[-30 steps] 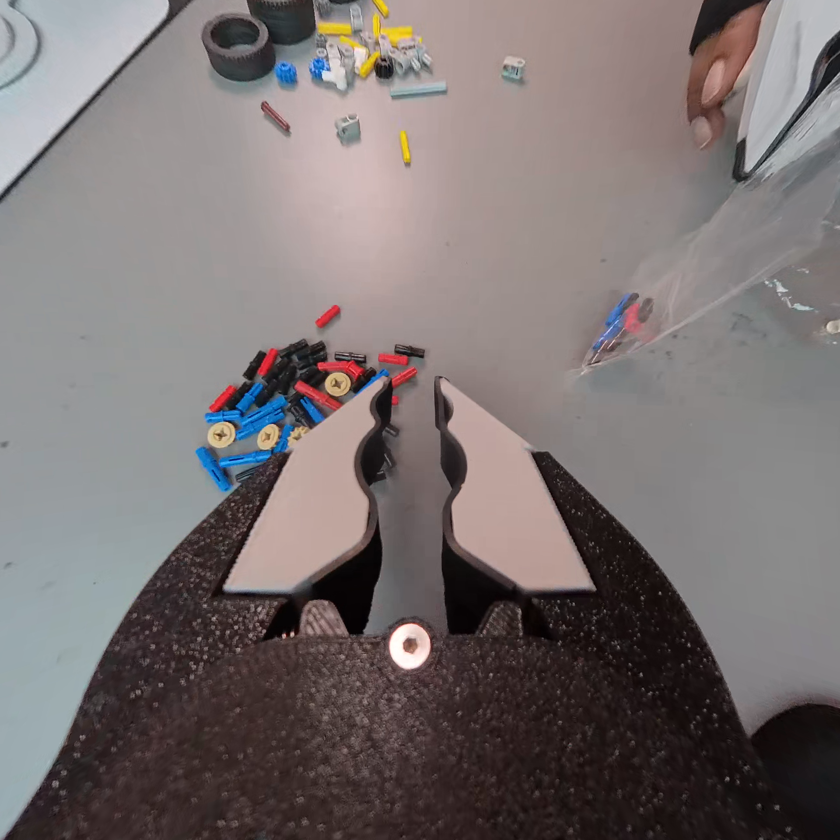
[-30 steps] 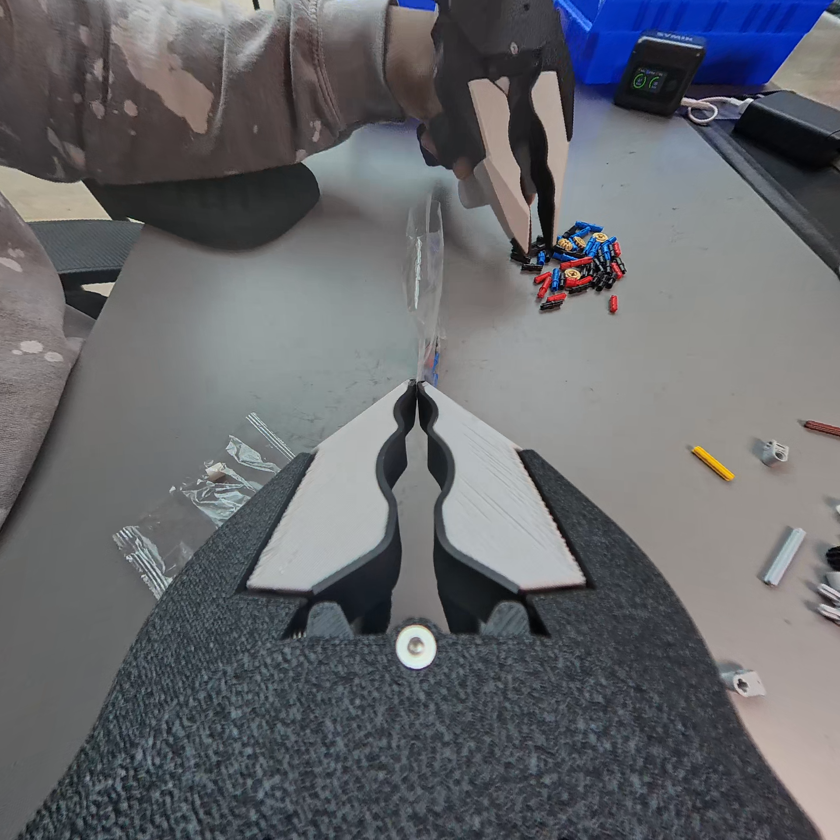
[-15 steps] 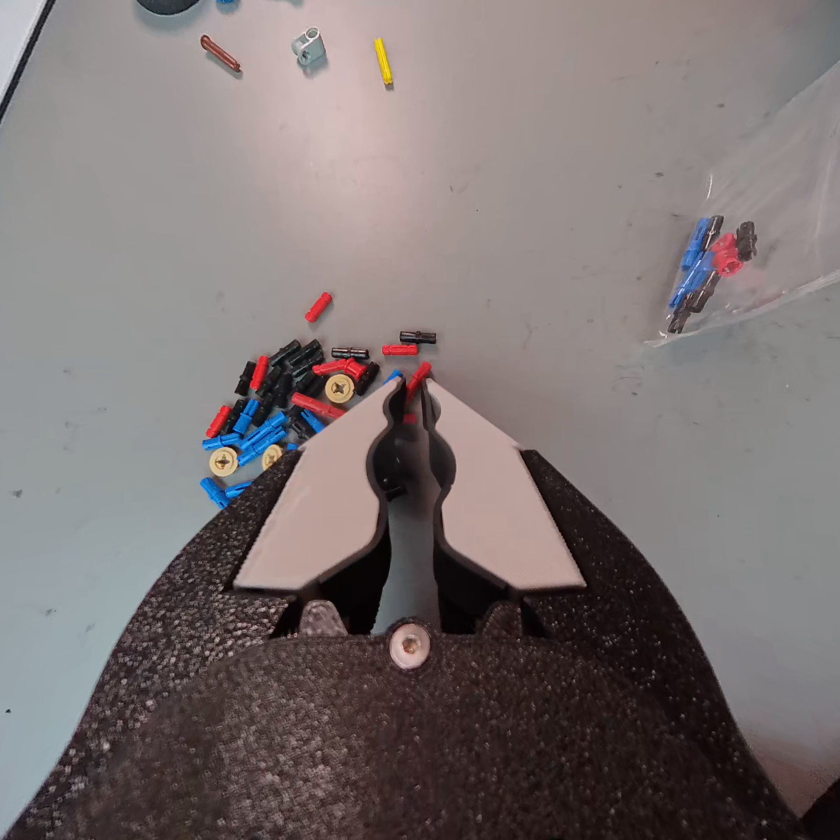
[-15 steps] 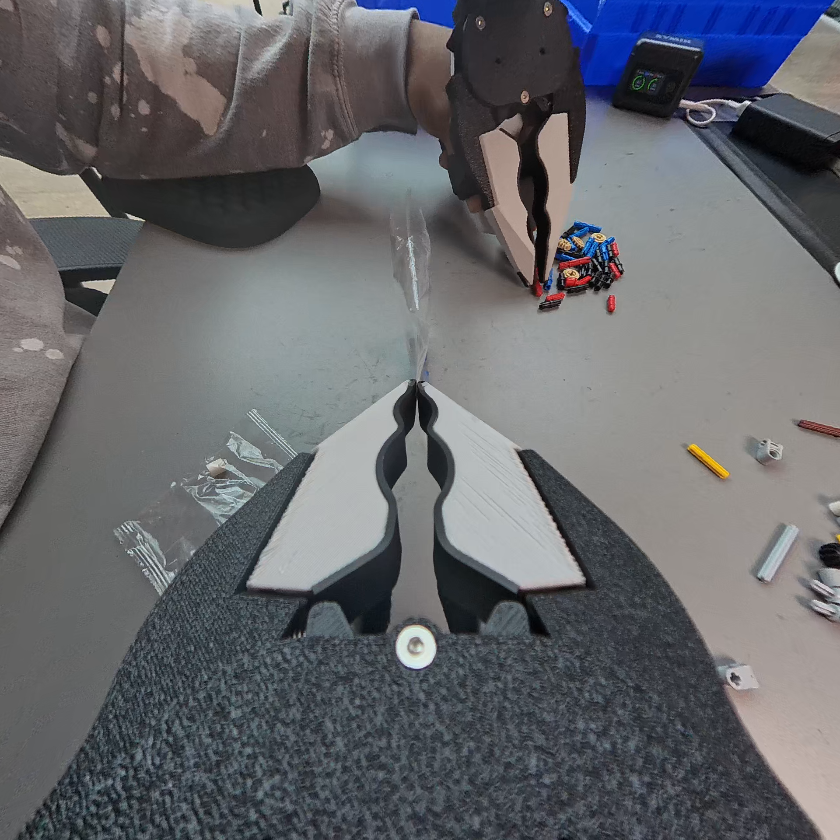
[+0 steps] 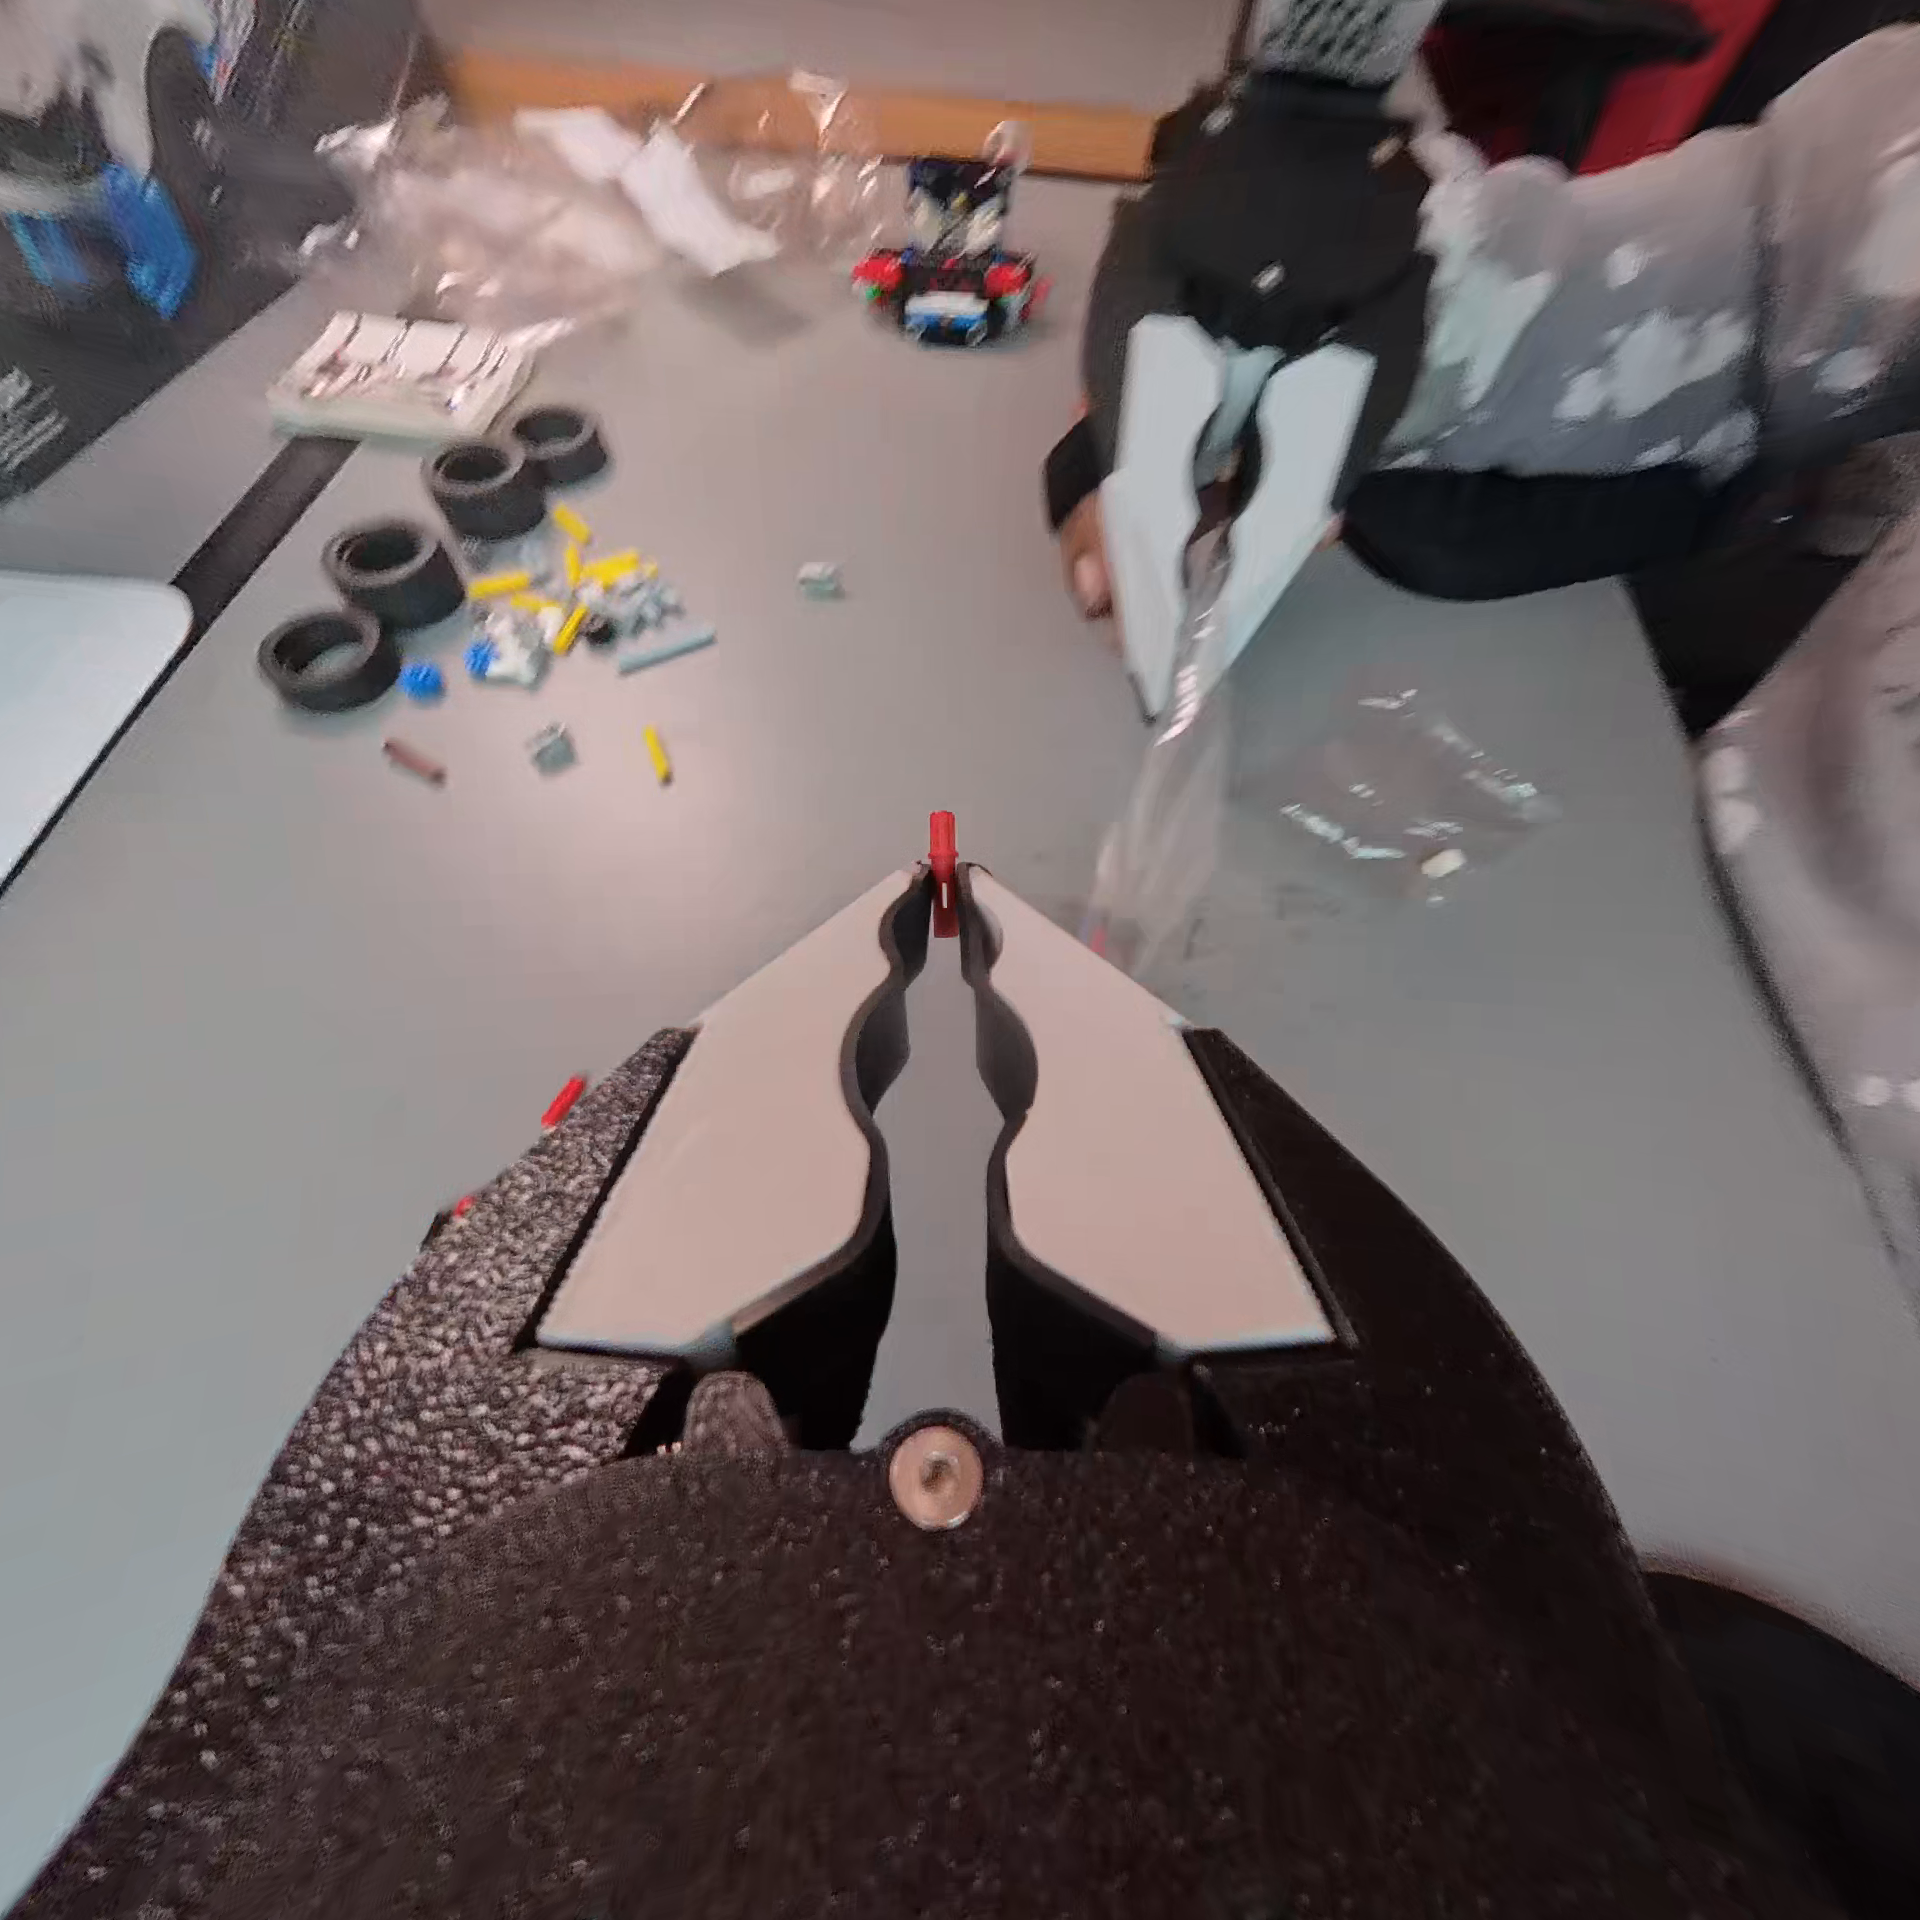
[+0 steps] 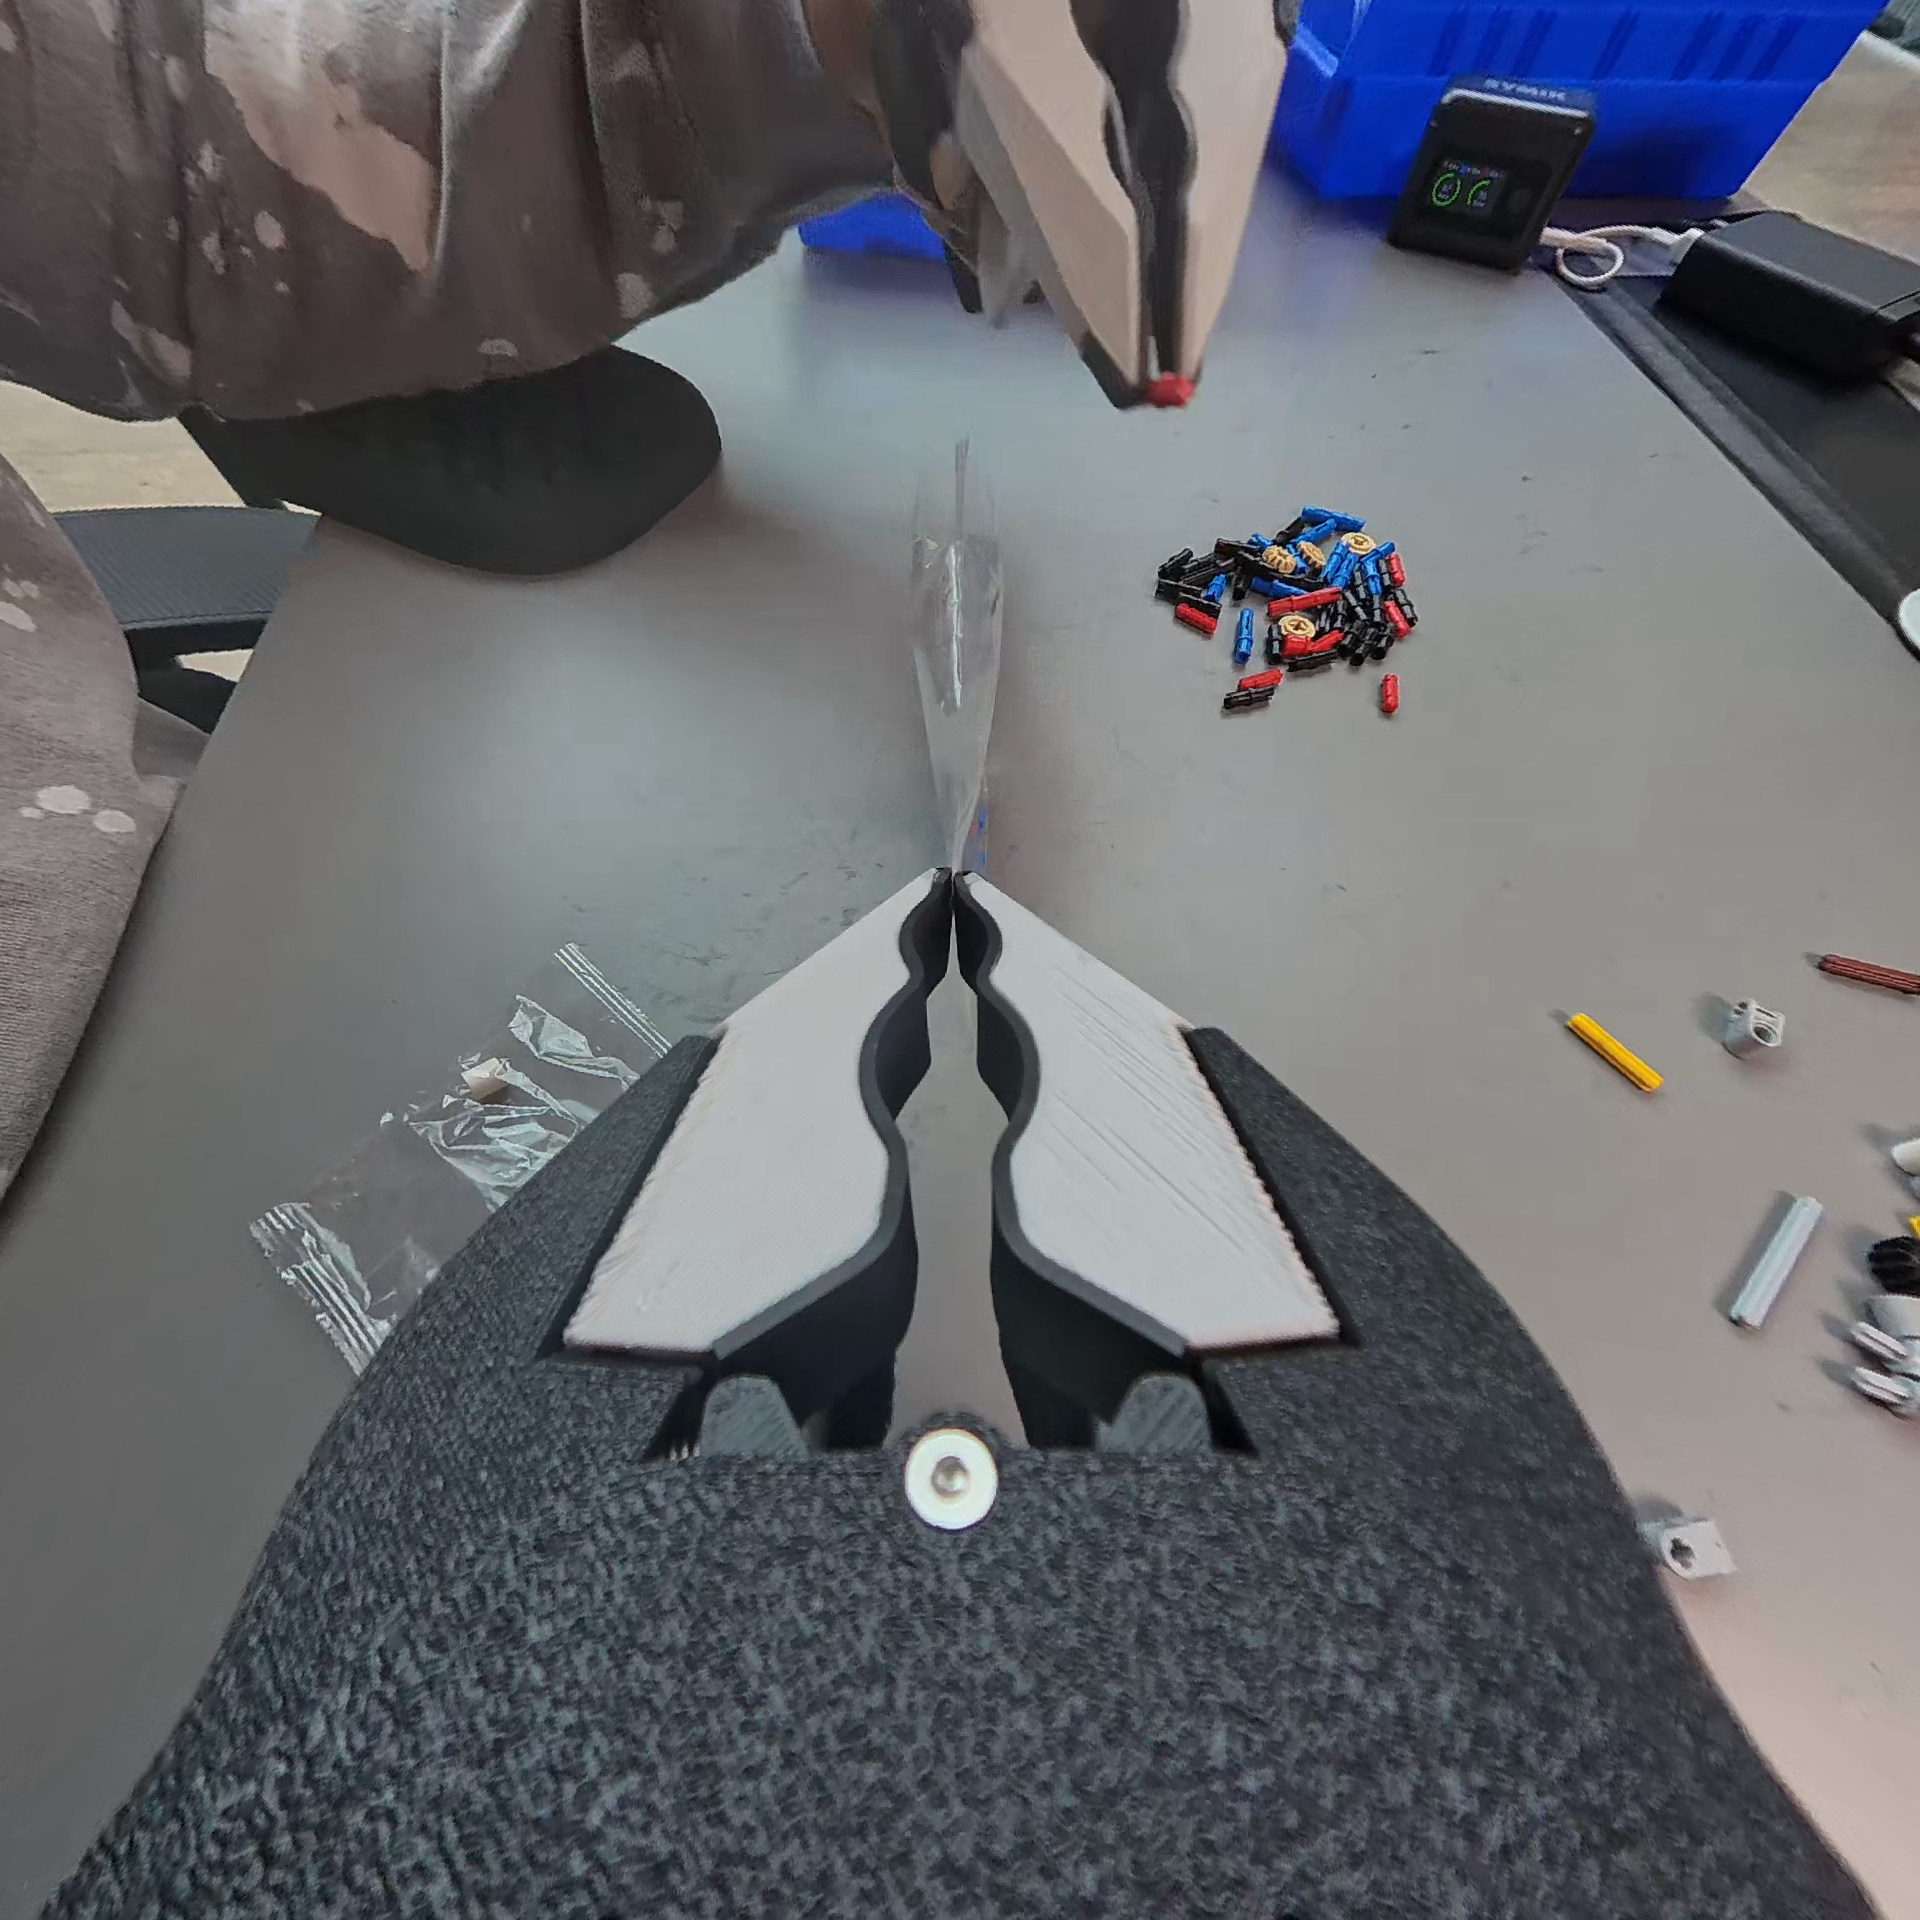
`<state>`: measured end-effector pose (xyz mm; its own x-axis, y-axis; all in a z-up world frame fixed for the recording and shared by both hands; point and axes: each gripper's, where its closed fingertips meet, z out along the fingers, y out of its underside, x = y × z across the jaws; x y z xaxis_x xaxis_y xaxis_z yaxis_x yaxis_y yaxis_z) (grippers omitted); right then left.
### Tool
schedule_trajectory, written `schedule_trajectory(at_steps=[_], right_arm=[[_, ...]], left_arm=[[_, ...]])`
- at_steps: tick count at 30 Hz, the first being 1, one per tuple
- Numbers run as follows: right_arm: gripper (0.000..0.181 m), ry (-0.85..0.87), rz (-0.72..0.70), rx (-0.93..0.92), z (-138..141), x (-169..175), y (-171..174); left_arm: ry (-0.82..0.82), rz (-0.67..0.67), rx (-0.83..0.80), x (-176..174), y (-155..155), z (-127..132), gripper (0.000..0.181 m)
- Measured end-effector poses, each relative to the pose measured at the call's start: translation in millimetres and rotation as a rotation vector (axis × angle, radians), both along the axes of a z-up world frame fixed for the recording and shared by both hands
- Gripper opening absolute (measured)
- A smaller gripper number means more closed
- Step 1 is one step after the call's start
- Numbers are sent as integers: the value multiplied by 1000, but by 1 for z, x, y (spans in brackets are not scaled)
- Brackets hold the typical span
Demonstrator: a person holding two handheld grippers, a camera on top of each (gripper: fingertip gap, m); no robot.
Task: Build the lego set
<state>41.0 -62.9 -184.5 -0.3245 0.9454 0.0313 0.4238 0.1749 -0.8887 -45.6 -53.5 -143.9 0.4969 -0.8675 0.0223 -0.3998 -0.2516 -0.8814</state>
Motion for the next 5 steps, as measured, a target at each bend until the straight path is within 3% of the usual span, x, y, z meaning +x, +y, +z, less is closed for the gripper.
schedule_trajectory(at_steps=[1,5], right_arm=[[0,1,-1,-4,0,0,0],[0,2,0,-5,0,-1,-1]], left_arm=[[7,-44,15,11,-9,9,4],[122,-124,5,33,-28,-2,4]])
